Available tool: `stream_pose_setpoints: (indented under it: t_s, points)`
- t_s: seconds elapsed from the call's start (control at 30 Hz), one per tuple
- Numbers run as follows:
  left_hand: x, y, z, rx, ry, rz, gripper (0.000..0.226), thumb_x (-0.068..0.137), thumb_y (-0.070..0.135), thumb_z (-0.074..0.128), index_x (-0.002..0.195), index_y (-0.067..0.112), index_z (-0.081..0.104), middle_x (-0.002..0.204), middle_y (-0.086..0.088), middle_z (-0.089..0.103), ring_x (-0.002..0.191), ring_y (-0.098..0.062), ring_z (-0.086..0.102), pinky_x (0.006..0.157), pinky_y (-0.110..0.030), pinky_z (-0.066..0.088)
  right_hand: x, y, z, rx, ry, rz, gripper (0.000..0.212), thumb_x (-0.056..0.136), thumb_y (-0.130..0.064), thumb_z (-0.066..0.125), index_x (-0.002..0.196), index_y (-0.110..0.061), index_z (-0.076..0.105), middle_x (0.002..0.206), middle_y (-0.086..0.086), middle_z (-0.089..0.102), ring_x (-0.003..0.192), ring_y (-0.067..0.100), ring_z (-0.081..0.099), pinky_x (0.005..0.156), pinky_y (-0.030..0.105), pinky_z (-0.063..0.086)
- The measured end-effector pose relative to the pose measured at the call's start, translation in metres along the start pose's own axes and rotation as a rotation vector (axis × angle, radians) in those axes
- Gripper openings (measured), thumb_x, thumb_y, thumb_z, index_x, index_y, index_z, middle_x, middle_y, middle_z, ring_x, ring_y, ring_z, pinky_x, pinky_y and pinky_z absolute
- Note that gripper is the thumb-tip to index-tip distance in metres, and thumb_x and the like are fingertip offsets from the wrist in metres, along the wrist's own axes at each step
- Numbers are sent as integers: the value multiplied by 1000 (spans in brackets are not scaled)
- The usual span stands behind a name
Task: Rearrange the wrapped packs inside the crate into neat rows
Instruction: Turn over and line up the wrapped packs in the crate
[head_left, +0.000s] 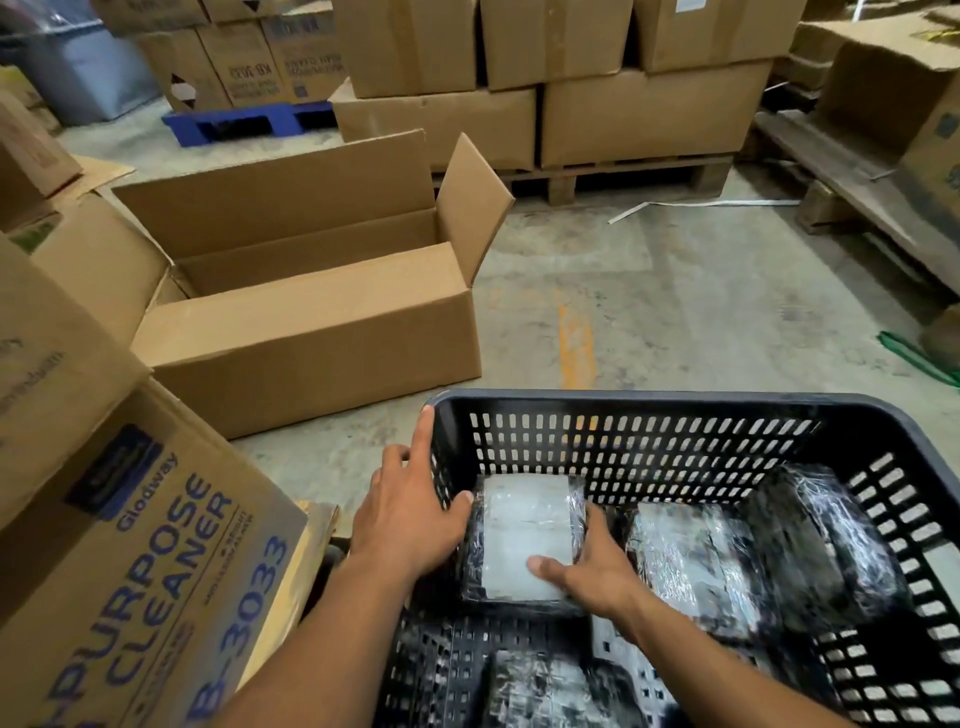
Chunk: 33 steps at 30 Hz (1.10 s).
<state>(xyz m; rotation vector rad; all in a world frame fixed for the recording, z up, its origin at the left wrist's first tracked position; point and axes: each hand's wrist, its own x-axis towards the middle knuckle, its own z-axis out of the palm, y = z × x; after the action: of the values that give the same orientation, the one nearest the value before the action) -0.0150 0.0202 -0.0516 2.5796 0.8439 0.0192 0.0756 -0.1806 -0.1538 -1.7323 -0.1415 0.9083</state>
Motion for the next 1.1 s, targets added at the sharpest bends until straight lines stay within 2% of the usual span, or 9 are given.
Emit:
stream_pose_setpoints:
  t_s: [0.2, 0.4, 0.5, 0.57, 0.7, 0.83, 0.9, 1.03, 1.1]
  points:
    - [-2, 0, -2, -38, -8, -5, 104, 89, 49, 65, 154, 52, -16, 143, -4, 42, 115, -29, 59, 82, -39, 48, 8, -10, 11, -106, -6, 27, 130, 69, -32, 92, 163, -22, 3, 169, 13, 23, 153, 38, 26, 121, 54, 25]
    - [-2, 1, -6, -35, -23, -11, 101, 91, 46, 63, 158, 48, -11, 141, -6, 44, 108, -28, 59, 78, -37, 47, -10, -16, -21, -181, -52, 66, 103, 77, -32, 87, 157, -19, 23, 160, 15, 39, 138, 37, 50, 118, 56, 37]
    - [-3, 3, -7, -19, -33, -21, 101, 91, 48, 63, 158, 48, -12, 139, -7, 43, 99, -24, 56, 75, -38, 49, -26, -23, -44, -360, -172, 116, 66, 78, -31, 87, 126, -17, 45, 125, 15, 64, 98, 19, 67, 89, 36, 57]
    - [-3, 5, -8, 2, -41, -29, 100, 91, 48, 63, 158, 47, -12, 141, -9, 41, 107, -29, 58, 79, -42, 53, -40, -29, -57, -400, -341, 183, 56, 75, -28, 90, 111, -14, 49, 108, 13, 69, 73, 11, 62, 63, 25, 52]
    - [-5, 10, -11, 25, -49, -44, 99, 91, 46, 65, 160, 44, -7, 151, -15, 33, 130, -39, 49, 91, -49, 50, -69, -34, -48, -677, -631, 267, 55, 68, -33, 94, 102, -23, 52, 101, -3, 61, 86, 15, 58, 71, 25, 49]
    - [-9, 19, -14, 25, -40, -60, 96, 91, 47, 64, 161, 40, -1, 162, -16, 18, 145, -40, 26, 108, -55, 38, -87, -21, -24, -882, -624, 229, 57, 66, -30, 95, 105, -22, 54, 106, -4, 62, 109, 26, 61, 102, 44, 50]
    - [-12, 25, -17, 61, -9, -28, 95, 91, 48, 64, 161, 38, 0, 166, -14, 12, 149, -39, 19, 112, -55, 34, -88, -23, -24, -843, -606, 206, 55, 67, -22, 94, 105, -20, 54, 105, 0, 65, 107, 28, 64, 99, 44, 53]
    - [-16, 27, -24, 91, 39, 7, 93, 90, 49, 64, 162, 36, 6, 167, -13, 9, 151, -38, 15, 115, -57, 30, -84, -39, -34, -655, -541, 122, 44, 77, -9, 87, 104, -18, 55, 111, 11, 64, 85, 22, 60, 68, 30, 52]
    - [-18, 27, -27, 80, 54, 1, 91, 90, 48, 64, 162, 34, 9, 166, -14, 13, 150, -39, 18, 115, -57, 31, -81, -45, -37, -541, -441, 44, 29, 87, -7, 77, 104, -18, 56, 110, 10, 65, 84, 20, 62, 67, 29, 53]
